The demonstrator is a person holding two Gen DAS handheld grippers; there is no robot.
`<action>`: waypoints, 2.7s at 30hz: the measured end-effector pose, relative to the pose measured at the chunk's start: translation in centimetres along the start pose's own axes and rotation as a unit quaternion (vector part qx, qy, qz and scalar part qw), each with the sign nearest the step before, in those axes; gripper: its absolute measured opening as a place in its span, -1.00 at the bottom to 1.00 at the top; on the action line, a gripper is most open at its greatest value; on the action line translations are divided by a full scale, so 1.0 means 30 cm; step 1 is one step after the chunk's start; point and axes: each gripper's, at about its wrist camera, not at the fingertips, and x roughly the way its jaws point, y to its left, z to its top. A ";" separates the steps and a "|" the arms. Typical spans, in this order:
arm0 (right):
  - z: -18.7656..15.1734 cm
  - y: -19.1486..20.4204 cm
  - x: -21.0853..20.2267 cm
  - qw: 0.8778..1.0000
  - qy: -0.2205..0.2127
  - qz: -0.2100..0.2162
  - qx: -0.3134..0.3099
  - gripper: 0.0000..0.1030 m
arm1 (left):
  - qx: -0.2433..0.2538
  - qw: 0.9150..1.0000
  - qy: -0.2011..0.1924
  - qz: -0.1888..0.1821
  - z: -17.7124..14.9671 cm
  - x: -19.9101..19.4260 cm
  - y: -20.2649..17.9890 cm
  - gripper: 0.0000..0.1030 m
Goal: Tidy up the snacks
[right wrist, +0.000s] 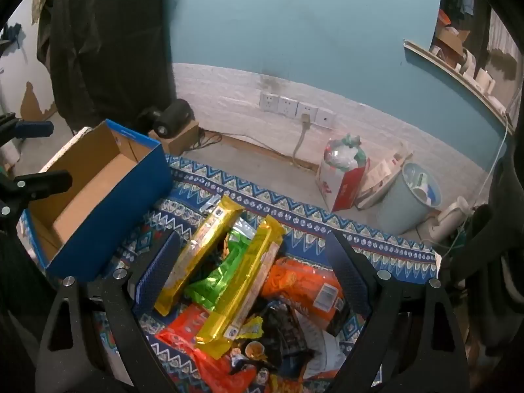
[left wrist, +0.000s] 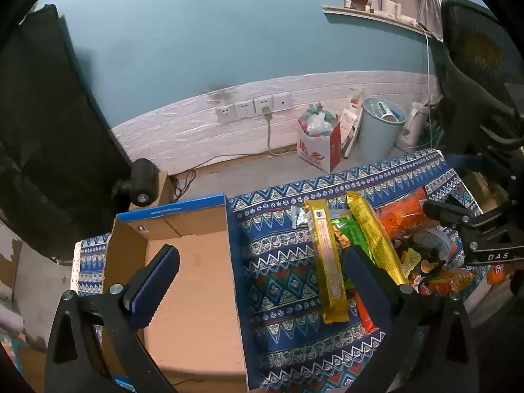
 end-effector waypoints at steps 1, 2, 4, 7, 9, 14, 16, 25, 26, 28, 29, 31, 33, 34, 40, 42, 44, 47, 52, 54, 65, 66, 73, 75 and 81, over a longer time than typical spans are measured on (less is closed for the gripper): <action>0.000 -0.002 -0.003 1.000 0.000 0.000 0.000 0.72 | 0.000 1.000 0.001 0.001 -0.001 0.000 0.000 0.97; 0.001 -0.005 -0.006 1.000 -0.001 -0.001 0.001 0.72 | 0.000 1.000 0.003 0.002 -0.002 0.000 0.001 0.97; 0.003 -0.006 0.001 1.000 0.006 0.003 -0.001 0.72 | 0.001 1.000 0.006 0.006 0.004 0.003 -0.005 0.97; -0.006 0.001 0.002 1.000 0.006 0.003 0.000 0.72 | 0.000 1.000 0.010 0.009 0.003 0.003 -0.002 0.97; -0.007 0.001 0.004 1.000 0.007 0.005 0.001 0.72 | -0.001 1.000 0.014 0.009 0.003 0.005 0.001 0.97; -0.017 0.014 0.016 1.000 0.010 0.009 -0.001 0.72 | 0.006 1.000 0.013 0.007 -0.013 0.022 -0.011 0.97; -0.012 0.008 0.006 1.000 0.010 0.010 -0.001 0.72 | 0.008 1.000 0.013 0.006 -0.017 0.022 -0.013 0.97; -0.010 0.008 0.010 1.000 0.018 0.012 -0.001 0.72 | 0.010 1.000 0.023 0.003 -0.017 0.033 -0.023 0.97; -0.011 0.007 0.009 1.000 0.018 0.013 -0.001 0.72 | 0.010 1.000 0.025 0.001 -0.018 0.034 -0.024 0.97; -0.013 0.006 0.009 1.000 0.018 0.013 0.000 0.72 | 0.010 1.000 0.026 0.000 -0.019 0.034 -0.029 0.97; -0.014 0.006 0.009 1.000 0.018 0.013 0.000 0.72 | 0.011 1.000 0.027 0.000 -0.018 0.036 -0.031 0.97; -0.014 0.005 0.009 1.000 0.018 0.015 0.000 0.72 | 0.010 1.000 0.027 -0.004 -0.017 0.031 -0.034 0.97; -0.015 0.005 0.007 1.000 0.017 0.016 0.000 0.72 | 0.011 1.000 0.024 -0.004 -0.017 0.026 -0.038 0.97; -0.016 0.005 0.007 1.000 0.017 0.017 0.000 0.72 | 0.012 1.000 0.023 -0.004 -0.016 0.025 -0.040 0.97; -0.018 0.006 0.006 1.000 0.016 0.016 0.001 0.72 | 0.014 1.000 0.026 -0.004 -0.016 0.032 -0.047 0.97; -0.020 0.005 0.007 1.000 0.016 0.016 0.002 0.72 | 0.014 0.999 0.028 -0.005 -0.018 0.034 -0.049 0.97; -0.021 0.005 0.006 1.000 0.015 0.016 0.002 0.72 | 0.015 0.999 0.029 -0.006 -0.018 0.035 -0.051 0.97; -0.025 0.004 0.002 1.000 0.015 0.016 0.002 0.72 | 0.016 0.999 0.029 -0.006 -0.018 0.033 -0.055 0.97; -0.022 0.003 0.003 1.000 0.015 0.015 0.002 0.72 | 0.017 0.999 0.029 -0.007 -0.018 0.032 -0.059 0.97; -0.024 0.002 0.003 1.000 0.015 0.013 0.002 0.72 | 0.017 0.999 0.029 -0.007 -0.018 0.033 -0.060 0.97; -0.021 -0.003 0.003 1.000 0.019 0.014 0.002 0.72 | 0.019 0.999 0.031 -0.007 -0.024 0.037 -0.066 0.97; -0.022 -0.002 0.004 1.000 0.019 0.014 0.002 0.72 | 0.019 0.999 0.031 -0.007 -0.024 0.038 -0.065 0.97; -0.026 -0.002 0.005 1.000 0.021 0.014 0.002 0.72 | 0.019 0.999 0.031 -0.008 -0.026 0.040 -0.068 0.97; -0.024 -0.003 0.007 1.000 0.021 0.015 0.002 0.72 | 0.020 0.999 0.031 -0.008 -0.027 0.040 -0.069 0.97; -0.027 -0.002 0.007 1.000 0.022 0.016 0.002 0.72 | 0.019 0.999 0.031 -0.008 -0.028 0.040 -0.069 0.97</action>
